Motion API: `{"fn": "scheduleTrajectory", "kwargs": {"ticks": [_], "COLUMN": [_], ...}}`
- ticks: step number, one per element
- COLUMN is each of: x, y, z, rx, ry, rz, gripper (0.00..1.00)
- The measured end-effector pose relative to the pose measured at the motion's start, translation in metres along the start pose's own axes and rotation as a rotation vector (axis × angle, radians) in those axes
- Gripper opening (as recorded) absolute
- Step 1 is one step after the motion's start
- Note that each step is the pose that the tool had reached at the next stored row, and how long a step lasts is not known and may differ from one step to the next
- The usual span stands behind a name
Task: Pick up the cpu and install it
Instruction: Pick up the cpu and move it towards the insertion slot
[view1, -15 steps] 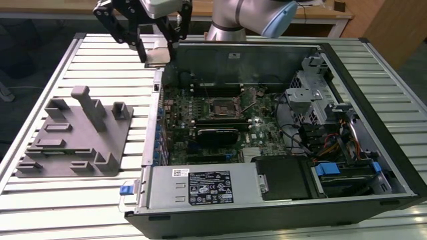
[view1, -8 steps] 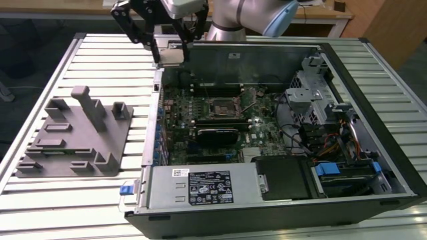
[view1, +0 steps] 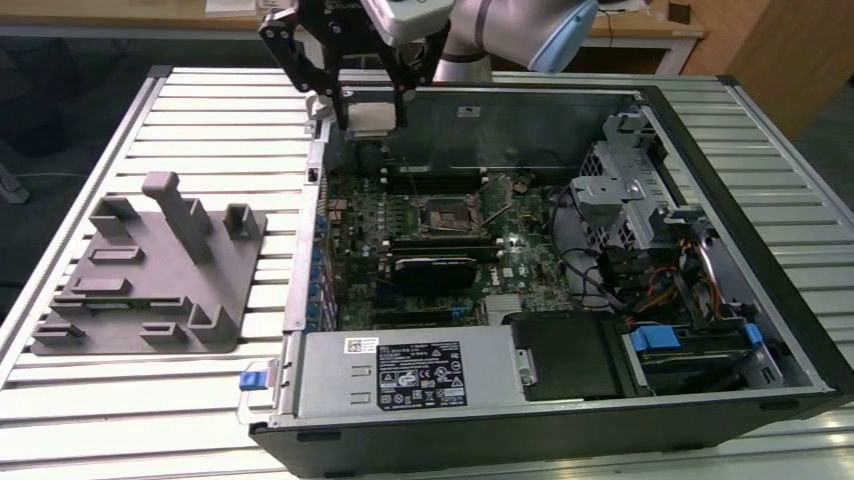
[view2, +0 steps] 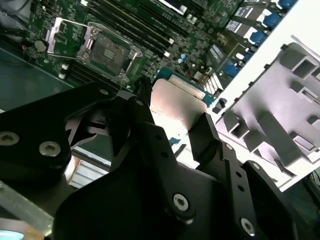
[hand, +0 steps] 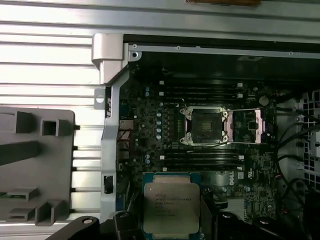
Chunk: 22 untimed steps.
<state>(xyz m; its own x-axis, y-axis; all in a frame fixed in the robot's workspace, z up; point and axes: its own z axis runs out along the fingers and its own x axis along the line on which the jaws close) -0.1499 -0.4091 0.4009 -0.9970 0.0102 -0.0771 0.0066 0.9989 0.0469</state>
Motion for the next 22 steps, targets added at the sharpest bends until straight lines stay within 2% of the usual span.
{"fn": "scheduleTrajectory", "kwargs": {"ticks": [8,22], "x": [-0.0226,-0.053], "y": [0.0003,0.0024], "z": [0.0151,0.0432], "rx": [0.0001,0.0002], "ry": [0.0025,0.0068], "rz": [0.0,0.0], "gripper": [0.54,0.54]}}
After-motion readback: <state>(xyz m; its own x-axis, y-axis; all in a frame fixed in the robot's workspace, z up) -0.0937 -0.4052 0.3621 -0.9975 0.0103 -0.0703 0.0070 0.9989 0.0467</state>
